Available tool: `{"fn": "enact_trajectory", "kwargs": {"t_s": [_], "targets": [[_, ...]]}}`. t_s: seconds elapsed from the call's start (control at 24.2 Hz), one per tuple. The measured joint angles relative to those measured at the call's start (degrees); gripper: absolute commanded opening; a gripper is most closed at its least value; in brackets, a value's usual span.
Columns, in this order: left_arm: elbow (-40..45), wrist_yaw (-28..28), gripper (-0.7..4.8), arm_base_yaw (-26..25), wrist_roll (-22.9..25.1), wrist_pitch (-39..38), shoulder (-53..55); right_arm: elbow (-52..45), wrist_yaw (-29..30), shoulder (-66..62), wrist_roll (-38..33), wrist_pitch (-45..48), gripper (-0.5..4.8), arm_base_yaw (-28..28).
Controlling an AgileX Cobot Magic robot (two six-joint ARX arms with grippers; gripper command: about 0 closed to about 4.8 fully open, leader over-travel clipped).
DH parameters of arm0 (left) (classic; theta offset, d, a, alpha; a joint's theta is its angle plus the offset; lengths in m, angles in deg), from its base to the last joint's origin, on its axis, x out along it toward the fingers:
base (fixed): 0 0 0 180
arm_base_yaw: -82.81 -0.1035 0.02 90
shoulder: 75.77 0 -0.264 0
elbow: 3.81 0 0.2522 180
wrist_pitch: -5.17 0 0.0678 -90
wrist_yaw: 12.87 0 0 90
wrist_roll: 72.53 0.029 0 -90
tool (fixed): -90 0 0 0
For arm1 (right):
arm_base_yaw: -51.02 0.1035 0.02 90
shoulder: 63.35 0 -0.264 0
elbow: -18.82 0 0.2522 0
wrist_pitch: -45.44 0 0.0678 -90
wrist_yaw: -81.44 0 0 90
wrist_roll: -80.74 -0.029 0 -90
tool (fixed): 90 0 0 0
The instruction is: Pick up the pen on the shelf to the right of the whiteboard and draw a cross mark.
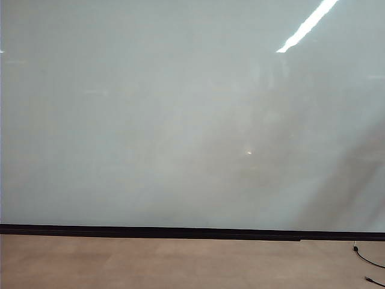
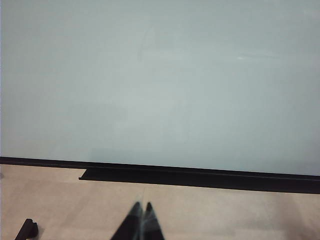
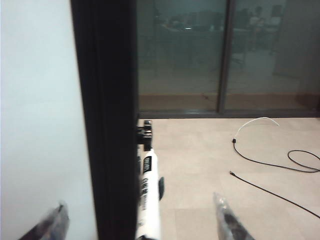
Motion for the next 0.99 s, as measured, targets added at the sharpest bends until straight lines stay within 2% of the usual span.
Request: {"fn": "enact_trajectory", "kwargs": {"t_s": [0.21,0.33,0.99], "targets": [[0.0,0.0,-0.05,0.0,0.0,0.0,0.0,3.8,1.2,-4.9,0.0,1.0,3.76,-0.1],[0.0,0.0,-0.05,0.0,0.0,0.0,0.0,7.3,5.1,-9.6,0.0,1.0,3.22,-0.1],[0.0,0.0,-0.04,0.0,0.0,0.0,0.0,11.0,7.5,-16.0,0.6,1.4,3.23,-0.2]]}}
